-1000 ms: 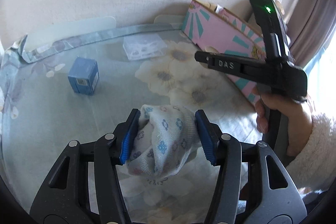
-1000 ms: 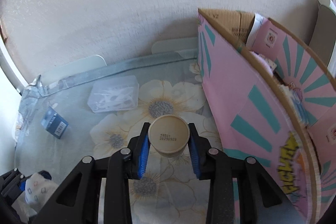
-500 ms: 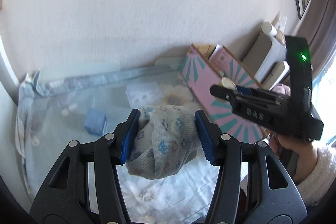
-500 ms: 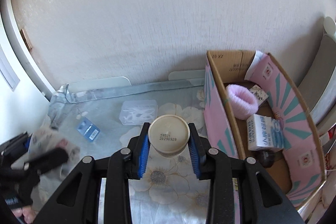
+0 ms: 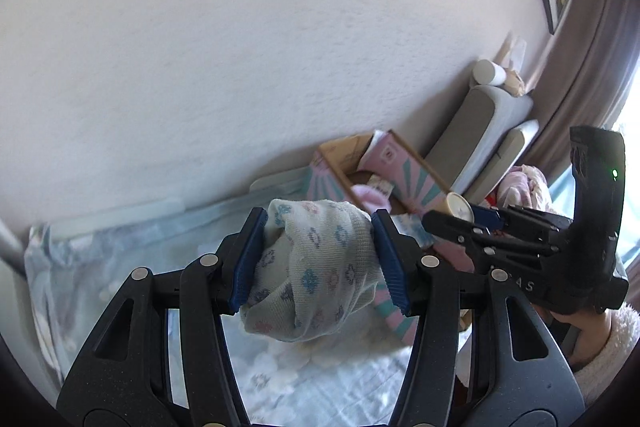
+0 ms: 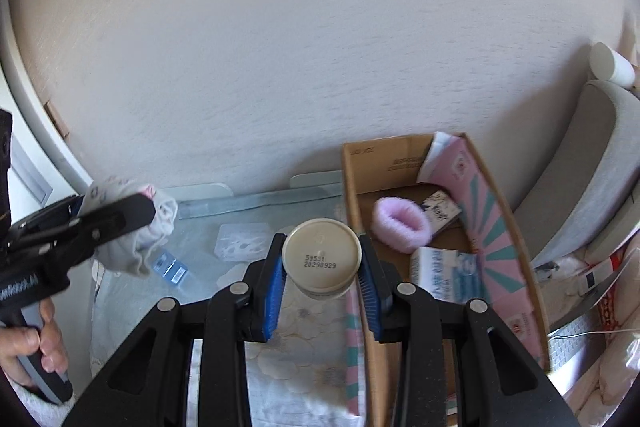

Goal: Organize objects
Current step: 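Carry the cloth packet and beige container over the cardboard box with both tools, then open both tools to drop the packet and container into the box, then move both tools back over the bed toward the blue box and clear box, then grasp the blue PROYA box with the left tool while the right tool grasps the clear floss-pick box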

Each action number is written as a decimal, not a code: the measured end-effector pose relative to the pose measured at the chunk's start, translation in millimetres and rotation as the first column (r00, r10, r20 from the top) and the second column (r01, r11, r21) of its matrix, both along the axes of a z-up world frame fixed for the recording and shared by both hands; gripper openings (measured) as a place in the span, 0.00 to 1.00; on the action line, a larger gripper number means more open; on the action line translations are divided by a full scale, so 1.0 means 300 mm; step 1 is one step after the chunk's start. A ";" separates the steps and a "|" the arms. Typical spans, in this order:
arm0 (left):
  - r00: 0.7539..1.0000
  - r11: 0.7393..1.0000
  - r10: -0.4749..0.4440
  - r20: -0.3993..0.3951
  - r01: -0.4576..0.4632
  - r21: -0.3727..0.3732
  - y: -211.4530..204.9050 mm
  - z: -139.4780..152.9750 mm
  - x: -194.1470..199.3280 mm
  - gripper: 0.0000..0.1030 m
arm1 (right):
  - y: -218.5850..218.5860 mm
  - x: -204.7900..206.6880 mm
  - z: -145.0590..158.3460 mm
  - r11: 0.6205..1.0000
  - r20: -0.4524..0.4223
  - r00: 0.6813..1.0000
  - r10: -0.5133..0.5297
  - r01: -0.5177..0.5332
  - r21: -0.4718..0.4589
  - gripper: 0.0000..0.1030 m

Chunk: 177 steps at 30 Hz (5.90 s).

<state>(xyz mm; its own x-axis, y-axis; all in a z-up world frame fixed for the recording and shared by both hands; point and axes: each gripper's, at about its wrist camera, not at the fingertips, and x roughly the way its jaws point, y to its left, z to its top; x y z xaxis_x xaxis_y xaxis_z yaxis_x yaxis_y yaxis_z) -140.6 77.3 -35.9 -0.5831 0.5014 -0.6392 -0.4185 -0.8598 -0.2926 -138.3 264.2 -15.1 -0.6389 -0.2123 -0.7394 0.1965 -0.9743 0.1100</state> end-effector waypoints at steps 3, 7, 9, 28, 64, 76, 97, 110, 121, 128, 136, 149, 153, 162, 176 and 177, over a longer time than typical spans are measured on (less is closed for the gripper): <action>1.000 1.000 -0.026 -0.008 0.026 -0.001 0.058 0.022 -0.034 0.49 | 0.056 -0.007 0.020 1.000 -0.005 1.000 -0.020 0.020 0.005 0.30; 0.997 0.998 -0.069 -0.015 0.069 -0.004 0.150 0.044 -0.082 0.49 | 0.136 -0.011 0.022 0.998 0.004 0.998 -0.061 0.061 0.006 0.30; 0.995 0.995 -0.095 -0.014 0.095 0.000 0.191 0.050 -0.102 0.49 | 0.173 -0.011 0.017 0.997 0.014 0.997 -0.082 0.082 0.003 0.30; 0.952 0.956 -0.279 0.123 0.287 -0.054 0.634 -0.114 -0.312 0.49 | 0.396 -0.024 -0.113 0.980 0.140 0.970 -0.197 0.196 0.015 0.30; 0.908 0.943 -0.255 0.334 0.310 -0.124 0.841 -0.352 -0.530 0.98 | 0.418 -0.165 -0.353 0.990 0.365 0.924 -0.117 0.138 -0.032 0.43; 0.914 0.932 -0.276 0.297 0.330 -0.150 0.851 -0.287 -0.492 1.00 | 0.362 -0.156 -0.340 0.995 0.360 0.930 -0.079 0.097 -0.032 0.97; 0.960 0.958 -0.220 0.172 0.246 -0.149 0.650 -0.017 -0.365 1.00 | 0.322 -0.086 -0.163 0.994 0.276 0.956 -0.097 0.109 -0.027 0.97; 0.997 0.996 -0.036 0.075 0.042 -0.083 0.274 0.155 -0.209 1.00 | 0.271 -0.057 -0.021 0.997 0.186 0.982 -0.038 0.049 -0.056 0.97; 0.990 0.988 0.137 -0.015 -0.137 -0.075 -0.018 0.245 -0.045 1.00 | 0.116 -0.039 0.151 0.998 0.021 0.999 0.039 -0.038 -0.052 0.97; 0.966 0.965 0.239 -0.095 -0.247 -0.084 -0.172 0.280 0.065 1.00 | 0.009 -0.048 0.191 0.994 -0.013 0.996 0.093 -0.093 -0.056 0.97; 0.937 0.941 0.330 -0.113 -0.337 -0.045 -0.338 0.287 0.150 1.00 | -0.105 -0.062 0.177 0.987 -0.009 0.989 0.148 -0.148 -0.055 0.97; 0.908 0.906 0.413 -0.064 -0.417 -0.077 -0.521 0.122 0.192 1.00 | -0.278 -0.085 0.080 0.977 -0.024 0.980 0.200 -0.201 -0.077 0.97; 0.910 0.906 0.414 -0.035 -0.415 -0.086 -0.544 0.045 0.181 1.00 | -0.320 -0.093 0.035 0.976 -0.030 0.978 0.208 -0.210 -0.066 0.97; 0.910 0.905 0.414 -0.007 -0.412 -0.107 -0.560 -0.104 0.155 1.00 | -0.392 -0.122 -0.089 0.971 -0.020 0.972 0.235 -0.236 -0.030 0.97; 0.923 0.924 0.374 0.087 -0.362 -0.126 -0.521 -0.443 0.074 0.98 | -0.470 -0.191 -0.412 0.968 0.094 0.965 0.244 -0.248 0.030 0.97; 0.927 0.927 0.363 0.090 -0.350 -0.137 -0.509 -0.471 0.061 0.96 | -0.478 -0.202 -0.435 0.969 0.100 0.966 0.239 -0.244 0.039 0.97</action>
